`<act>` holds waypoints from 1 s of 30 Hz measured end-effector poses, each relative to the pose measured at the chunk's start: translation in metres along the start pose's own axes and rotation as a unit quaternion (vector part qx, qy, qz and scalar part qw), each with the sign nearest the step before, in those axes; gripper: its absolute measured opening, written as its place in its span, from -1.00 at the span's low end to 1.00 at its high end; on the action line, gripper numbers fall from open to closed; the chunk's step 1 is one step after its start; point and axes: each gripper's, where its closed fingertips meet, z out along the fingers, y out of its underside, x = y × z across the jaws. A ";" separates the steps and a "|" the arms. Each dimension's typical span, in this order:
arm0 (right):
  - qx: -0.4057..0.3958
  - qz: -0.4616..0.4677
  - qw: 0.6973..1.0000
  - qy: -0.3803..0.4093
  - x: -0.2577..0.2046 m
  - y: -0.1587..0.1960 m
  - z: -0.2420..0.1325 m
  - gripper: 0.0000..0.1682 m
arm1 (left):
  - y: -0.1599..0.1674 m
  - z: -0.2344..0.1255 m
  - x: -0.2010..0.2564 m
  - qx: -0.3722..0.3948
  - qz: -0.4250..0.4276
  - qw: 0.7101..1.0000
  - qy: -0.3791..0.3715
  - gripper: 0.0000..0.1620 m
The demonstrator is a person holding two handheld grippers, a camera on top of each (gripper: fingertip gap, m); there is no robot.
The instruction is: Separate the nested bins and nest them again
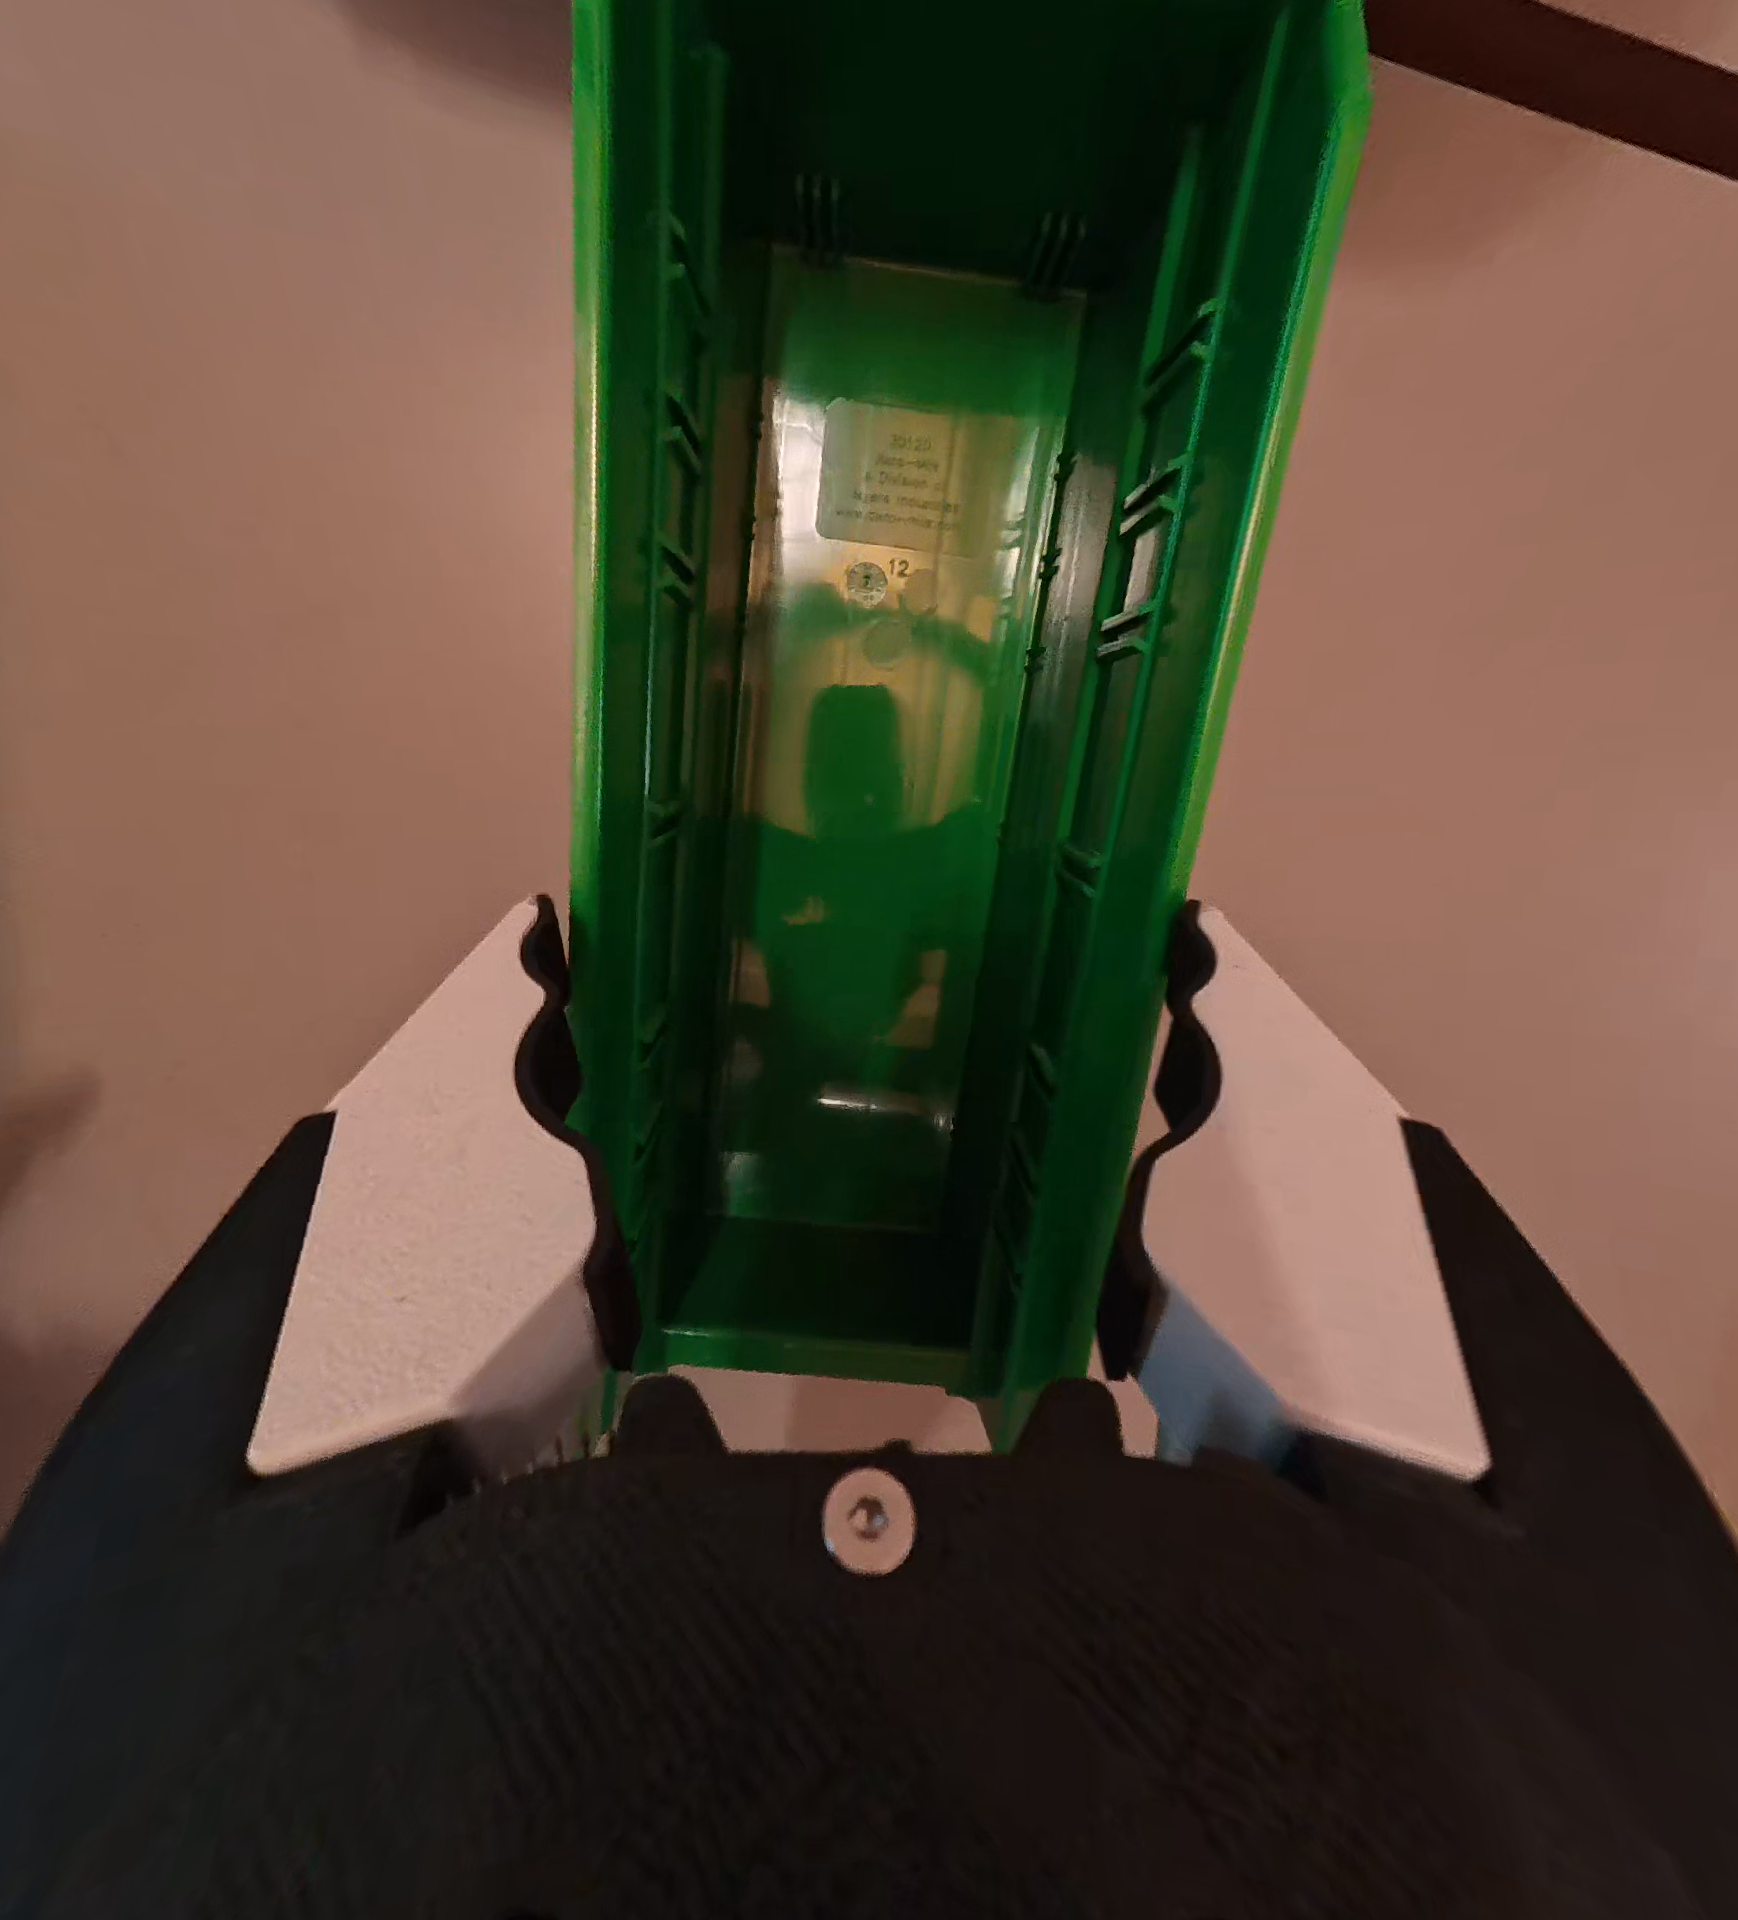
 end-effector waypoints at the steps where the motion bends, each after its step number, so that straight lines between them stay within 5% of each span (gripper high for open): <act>1: 0.000 -0.004 1.000 -0.001 0.000 0.000 0.000 0.35 | 0.000 0.000 0.000 0.001 0.000 1.000 0.000 0.07; 12: -0.018 0.013 0.999 -0.026 -0.003 -0.001 -0.008 0.06 | 0.000 0.000 0.001 -0.001 -0.001 1.000 0.004 0.06; 21: 0.000 0.012 0.999 -0.040 -0.015 -0.011 -0.030 0.01 | 0.000 0.001 0.001 0.000 -0.004 1.000 0.007 0.06; 30: -0.039 -0.003 0.999 -0.012 -0.012 0.007 -0.005 0.16 | 0.000 0.000 0.005 -0.001 0.000 1.000 0.009 0.06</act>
